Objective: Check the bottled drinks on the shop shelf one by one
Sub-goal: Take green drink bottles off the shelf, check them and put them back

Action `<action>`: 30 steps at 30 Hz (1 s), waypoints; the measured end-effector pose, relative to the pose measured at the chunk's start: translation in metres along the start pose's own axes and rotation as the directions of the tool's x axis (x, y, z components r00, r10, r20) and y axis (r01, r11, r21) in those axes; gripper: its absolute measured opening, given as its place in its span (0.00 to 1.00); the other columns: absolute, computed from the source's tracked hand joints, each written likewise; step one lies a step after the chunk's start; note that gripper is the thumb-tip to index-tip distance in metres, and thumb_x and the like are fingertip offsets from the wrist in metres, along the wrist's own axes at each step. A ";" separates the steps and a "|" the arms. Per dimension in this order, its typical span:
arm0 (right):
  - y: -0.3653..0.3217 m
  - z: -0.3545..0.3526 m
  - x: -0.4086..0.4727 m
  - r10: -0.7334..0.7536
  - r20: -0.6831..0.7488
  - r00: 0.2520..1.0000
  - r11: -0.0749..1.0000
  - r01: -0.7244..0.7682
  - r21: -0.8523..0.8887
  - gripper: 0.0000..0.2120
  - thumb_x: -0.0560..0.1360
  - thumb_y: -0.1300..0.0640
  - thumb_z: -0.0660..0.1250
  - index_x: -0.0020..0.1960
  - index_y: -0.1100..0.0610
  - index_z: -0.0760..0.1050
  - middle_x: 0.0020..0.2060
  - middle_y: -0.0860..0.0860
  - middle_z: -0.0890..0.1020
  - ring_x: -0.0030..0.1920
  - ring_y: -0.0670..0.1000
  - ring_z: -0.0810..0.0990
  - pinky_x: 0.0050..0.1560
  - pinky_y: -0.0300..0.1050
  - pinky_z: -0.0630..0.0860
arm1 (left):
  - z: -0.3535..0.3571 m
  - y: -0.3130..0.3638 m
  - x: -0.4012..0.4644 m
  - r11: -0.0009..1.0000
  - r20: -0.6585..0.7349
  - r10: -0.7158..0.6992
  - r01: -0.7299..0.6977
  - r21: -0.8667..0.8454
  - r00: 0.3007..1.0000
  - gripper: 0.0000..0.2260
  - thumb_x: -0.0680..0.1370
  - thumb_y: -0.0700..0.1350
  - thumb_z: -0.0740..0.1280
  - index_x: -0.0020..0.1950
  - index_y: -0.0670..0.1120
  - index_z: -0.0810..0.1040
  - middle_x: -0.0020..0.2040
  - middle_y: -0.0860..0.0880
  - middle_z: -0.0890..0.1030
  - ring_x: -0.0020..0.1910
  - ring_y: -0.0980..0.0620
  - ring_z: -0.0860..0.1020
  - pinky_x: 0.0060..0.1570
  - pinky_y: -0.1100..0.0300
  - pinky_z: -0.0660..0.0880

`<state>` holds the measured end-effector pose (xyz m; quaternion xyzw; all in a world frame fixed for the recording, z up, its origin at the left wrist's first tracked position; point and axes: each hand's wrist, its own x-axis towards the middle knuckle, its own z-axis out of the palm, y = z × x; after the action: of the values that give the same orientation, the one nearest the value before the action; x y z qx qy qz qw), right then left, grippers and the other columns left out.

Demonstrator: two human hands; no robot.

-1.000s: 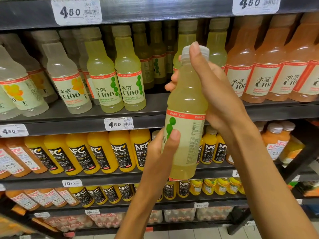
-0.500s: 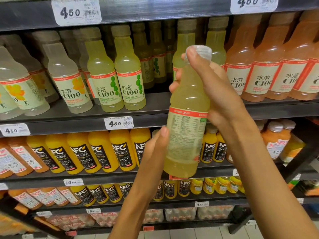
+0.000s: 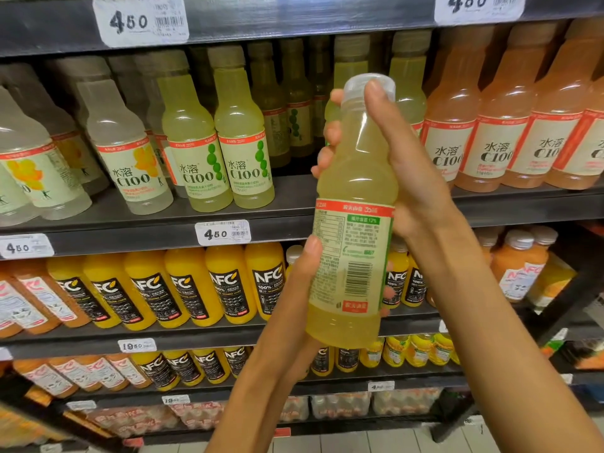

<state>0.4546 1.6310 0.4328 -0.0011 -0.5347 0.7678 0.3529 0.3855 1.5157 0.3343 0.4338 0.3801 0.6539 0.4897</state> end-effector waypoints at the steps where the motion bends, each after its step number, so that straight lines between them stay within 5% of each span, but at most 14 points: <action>1: -0.001 -0.001 0.000 -0.006 -0.018 1.000 1.000 0.005 -0.017 0.14 0.80 0.50 0.58 0.59 0.59 0.68 0.36 0.52 0.78 0.33 0.51 0.80 0.41 0.47 0.77 | -0.001 0.000 0.000 0.998 -0.041 -0.006 0.009 0.059 0.999 0.27 0.74 0.69 0.59 0.64 0.53 0.77 0.58 0.46 0.82 0.54 0.47 0.82 0.52 0.49 0.78; 5: -0.005 -0.002 0.002 -0.054 -0.161 0.985 0.984 0.025 -0.177 0.10 0.80 0.51 0.63 0.55 0.56 0.71 0.36 0.51 0.80 0.35 0.50 0.81 0.36 0.45 0.78 | -0.007 0.005 0.000 0.957 -0.190 0.075 -0.017 0.291 0.979 0.24 0.73 0.69 0.57 0.58 0.56 0.79 0.53 0.52 0.84 0.54 0.54 0.81 0.57 0.51 0.75; 8: -0.004 -0.002 0.001 -0.070 -0.216 0.974 0.967 0.013 -0.253 0.12 0.79 0.49 0.63 0.57 0.56 0.73 0.39 0.52 0.81 0.39 0.48 0.83 0.39 0.44 0.80 | -0.001 0.005 0.003 0.935 -0.173 0.120 -0.052 0.351 0.978 0.23 0.71 0.66 0.61 0.58 0.55 0.77 0.50 0.54 0.84 0.49 0.57 0.83 0.43 0.67 0.78; 13: -0.008 -0.006 0.003 -0.049 -0.138 0.989 0.982 0.023 -0.190 0.17 0.81 0.49 0.57 0.62 0.61 0.73 0.44 0.55 0.84 0.45 0.51 0.84 0.44 0.46 0.81 | -0.001 0.004 0.004 0.985 -0.154 0.026 0.001 0.173 0.988 0.19 0.72 0.66 0.63 0.54 0.57 0.81 0.52 0.50 0.85 0.50 0.52 0.83 0.45 0.60 0.80; 20: 0.006 -0.008 0.007 0.057 -0.004 0.998 0.998 -0.057 -0.021 0.18 0.81 0.47 0.55 0.63 0.59 0.68 0.40 0.54 0.81 0.41 0.53 0.82 0.50 0.50 0.79 | -0.001 0.004 0.005 0.983 0.043 -0.072 0.078 -0.164 0.996 0.29 0.77 0.66 0.55 0.67 0.46 0.75 0.54 0.43 0.82 0.49 0.47 0.82 0.47 0.51 0.79; 25: 0.005 -0.012 0.009 0.021 -0.063 0.998 0.998 -0.024 -0.051 0.15 0.80 0.50 0.60 0.59 0.61 0.69 0.37 0.54 0.78 0.36 0.52 0.80 0.44 0.48 0.77 | -0.007 0.007 0.005 0.974 -0.140 -0.032 0.062 0.216 0.990 0.26 0.74 0.70 0.54 0.59 0.57 0.79 0.55 0.51 0.84 0.56 0.52 0.81 0.59 0.47 0.75; 28: 0.002 -0.012 0.010 0.003 -0.146 0.989 0.979 -0.033 -0.202 0.15 0.80 0.50 0.61 0.58 0.61 0.70 0.37 0.53 0.80 0.38 0.53 0.82 0.41 0.47 0.80 | -0.004 0.008 0.003 0.953 -0.128 0.015 0.024 0.302 0.992 0.26 0.71 0.68 0.58 0.59 0.54 0.78 0.51 0.54 0.85 0.50 0.57 0.83 0.44 0.65 0.78; 30: 0.000 -0.011 0.011 0.030 -0.156 0.987 0.960 -0.072 -0.270 0.16 0.80 0.49 0.61 0.58 0.61 0.72 0.37 0.53 0.82 0.41 0.53 0.84 0.41 0.47 0.81 | -0.001 0.006 0.003 0.955 -0.119 0.015 0.022 0.297 0.993 0.25 0.71 0.67 0.60 0.59 0.52 0.78 0.51 0.53 0.85 0.49 0.57 0.83 0.40 0.68 0.78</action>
<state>0.4502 1.6460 0.4328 -0.1216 -0.6076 0.6928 0.3687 0.3821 1.5175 0.3397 0.4620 0.5036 0.6131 0.3963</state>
